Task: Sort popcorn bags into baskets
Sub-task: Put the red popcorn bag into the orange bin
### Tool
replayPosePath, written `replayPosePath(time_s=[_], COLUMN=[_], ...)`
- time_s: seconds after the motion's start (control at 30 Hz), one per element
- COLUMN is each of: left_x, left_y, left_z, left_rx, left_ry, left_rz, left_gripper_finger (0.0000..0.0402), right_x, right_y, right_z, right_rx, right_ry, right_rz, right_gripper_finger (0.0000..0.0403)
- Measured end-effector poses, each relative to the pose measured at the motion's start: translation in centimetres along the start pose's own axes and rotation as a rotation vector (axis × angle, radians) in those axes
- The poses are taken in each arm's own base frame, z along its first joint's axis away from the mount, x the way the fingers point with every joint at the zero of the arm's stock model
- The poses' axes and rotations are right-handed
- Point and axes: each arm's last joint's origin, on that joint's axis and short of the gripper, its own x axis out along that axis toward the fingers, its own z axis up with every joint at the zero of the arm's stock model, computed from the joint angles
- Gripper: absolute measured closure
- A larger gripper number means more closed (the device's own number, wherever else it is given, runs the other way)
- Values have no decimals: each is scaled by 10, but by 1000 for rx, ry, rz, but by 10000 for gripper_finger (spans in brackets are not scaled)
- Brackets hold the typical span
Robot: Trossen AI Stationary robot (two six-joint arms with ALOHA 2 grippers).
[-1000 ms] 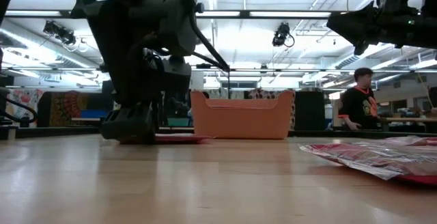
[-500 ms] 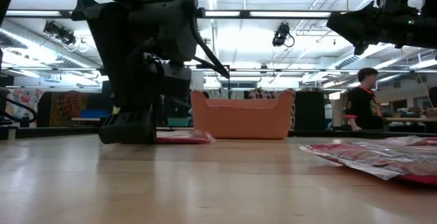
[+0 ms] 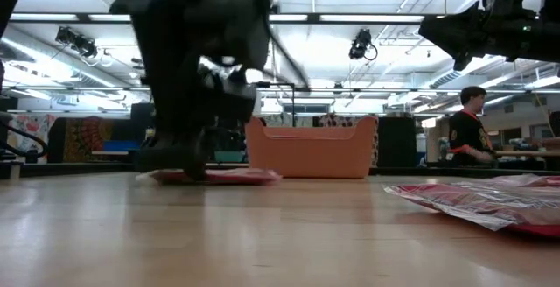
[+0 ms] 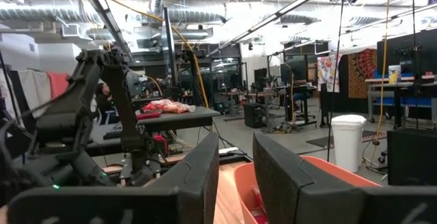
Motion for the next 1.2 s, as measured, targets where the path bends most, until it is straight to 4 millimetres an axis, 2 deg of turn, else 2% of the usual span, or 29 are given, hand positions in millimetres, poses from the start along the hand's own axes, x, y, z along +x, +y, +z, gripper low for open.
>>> replayPosePath(time_s=[0.27, 0.47, 0.73, 1.0, 1.2], left_x=[-33, -57, -74, -90, -87], left_y=[15, 33, 70, 117, 151], left_z=[27, 48, 76, 100, 111], left_rx=[88, 79, 49, 49, 55], left_ry=[-96, -179, -229, -282, -293], left_rz=[5, 60, 102, 199, 243], left_gripper_finger=[400, 400, 401, 401, 401], right_x=[0, 0, 0, 0, 0], right_y=[0, 0, 0, 0, 0], right_z=[0, 0, 0, 0, 0], right_rx=[0, 0, 0, 0, 0], right_ry=[0, -2, 0, 0, 0], right_rz=[0, 0, 0, 0, 0], right_gripper_finger=[306, 306, 306, 306, 306])
